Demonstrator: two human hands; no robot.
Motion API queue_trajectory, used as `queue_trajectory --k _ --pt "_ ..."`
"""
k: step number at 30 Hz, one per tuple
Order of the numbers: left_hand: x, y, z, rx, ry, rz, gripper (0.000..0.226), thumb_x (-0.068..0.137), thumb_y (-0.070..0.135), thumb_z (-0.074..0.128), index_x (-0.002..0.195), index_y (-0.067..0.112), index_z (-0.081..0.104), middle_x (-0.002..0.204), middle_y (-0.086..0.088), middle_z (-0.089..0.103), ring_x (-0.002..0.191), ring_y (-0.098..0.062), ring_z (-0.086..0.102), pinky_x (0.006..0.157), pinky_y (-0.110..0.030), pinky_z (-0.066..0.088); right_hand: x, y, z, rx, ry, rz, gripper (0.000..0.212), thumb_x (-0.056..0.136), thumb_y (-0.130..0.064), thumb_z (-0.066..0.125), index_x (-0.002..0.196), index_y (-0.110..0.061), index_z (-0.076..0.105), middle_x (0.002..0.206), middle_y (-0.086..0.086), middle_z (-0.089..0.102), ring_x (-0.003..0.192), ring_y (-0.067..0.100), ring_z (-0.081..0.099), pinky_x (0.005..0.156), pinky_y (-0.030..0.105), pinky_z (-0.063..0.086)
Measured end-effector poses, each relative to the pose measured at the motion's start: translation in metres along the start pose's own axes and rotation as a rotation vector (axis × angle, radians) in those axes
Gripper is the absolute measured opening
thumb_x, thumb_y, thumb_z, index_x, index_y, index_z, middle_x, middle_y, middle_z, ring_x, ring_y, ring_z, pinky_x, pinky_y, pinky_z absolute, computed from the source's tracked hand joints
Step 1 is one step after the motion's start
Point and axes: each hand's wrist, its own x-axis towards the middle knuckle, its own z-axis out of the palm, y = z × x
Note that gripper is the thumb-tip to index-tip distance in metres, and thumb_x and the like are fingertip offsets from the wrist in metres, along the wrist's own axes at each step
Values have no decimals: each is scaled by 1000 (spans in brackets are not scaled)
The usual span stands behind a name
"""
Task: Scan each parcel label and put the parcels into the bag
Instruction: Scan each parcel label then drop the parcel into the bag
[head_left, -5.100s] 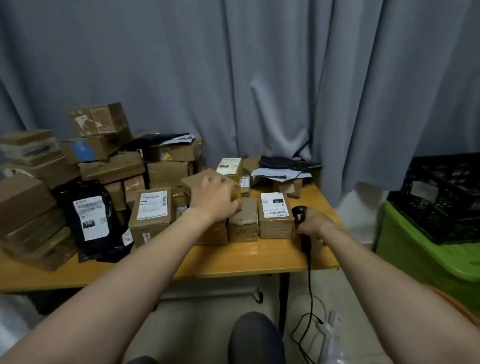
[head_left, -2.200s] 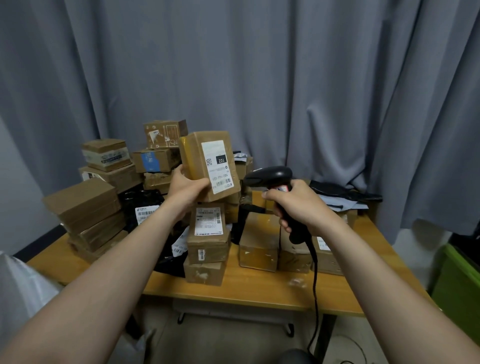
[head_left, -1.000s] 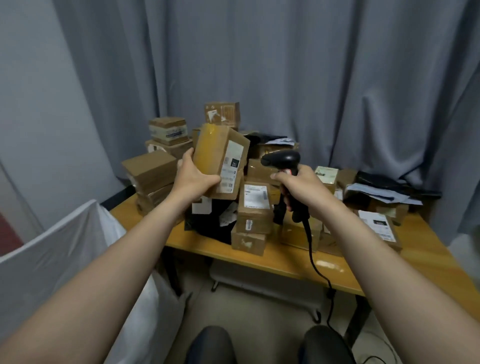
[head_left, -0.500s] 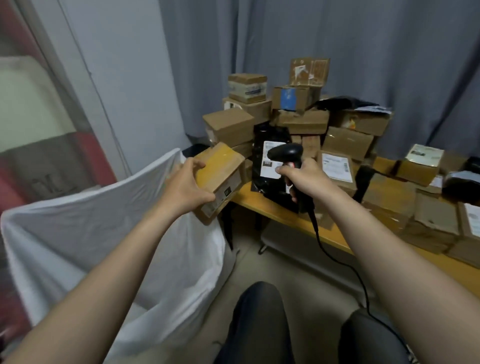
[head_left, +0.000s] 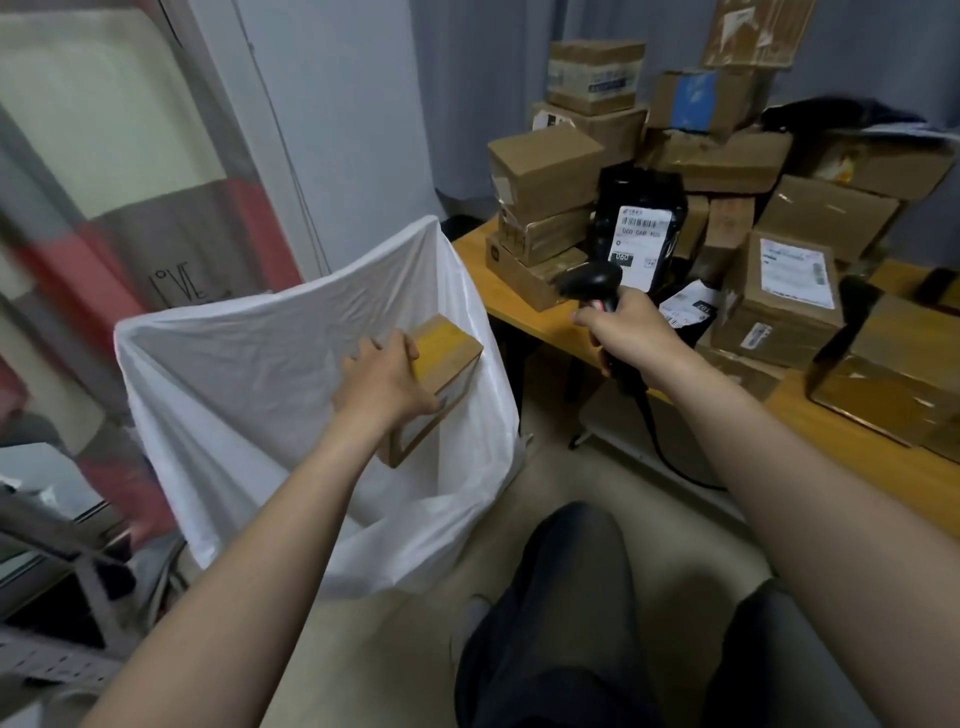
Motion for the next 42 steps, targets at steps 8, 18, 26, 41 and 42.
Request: queue_trajectory --k 8,18,26,41,42 --pt "11 -41 32 112 -60 -179 71 66 40 87 122 27 45 136 -13 37 130 -42 34 95 -62 49 5 8 7 15 -49 44 22 101 -27 66 117 -15 56 88 10 56 49 21 51 50 32 47" --pt "31 -48 57 216 -204 -178 78 84 28 82 148 21 37 158 -18 20 147 -48 14 107 -69 39 9 15 2 15 -52 37 20 100 -28 67 110 -15 55 88 10 56 49 22 51 52 35 48" --pt "36 10 43 380 -212 -11 59 85 29 79 138 24 55 145 -11 39 138 -41 34 106 -64 43 -10 3 -31 44 7 -12 13 97 -29 68 99 -19 59 78 8 56 54 24 55 59 38 50" --pt "5 262 35 325 -22 605 57 86 48 74 135 27 53 135 -6 50 127 -36 50 94 -51 52 -60 6 -189 94 350 -73 7 98 -28 67 98 -24 61 80 4 64 66 22 61 70 40 53" --pt "1 275 40 261 -22 611 65 86 53 73 140 26 48 140 -7 48 129 -36 49 93 -50 52 -63 9 -200 100 364 -53 8 99 -28 67 101 -23 61 78 6 64 64 23 62 65 39 54"
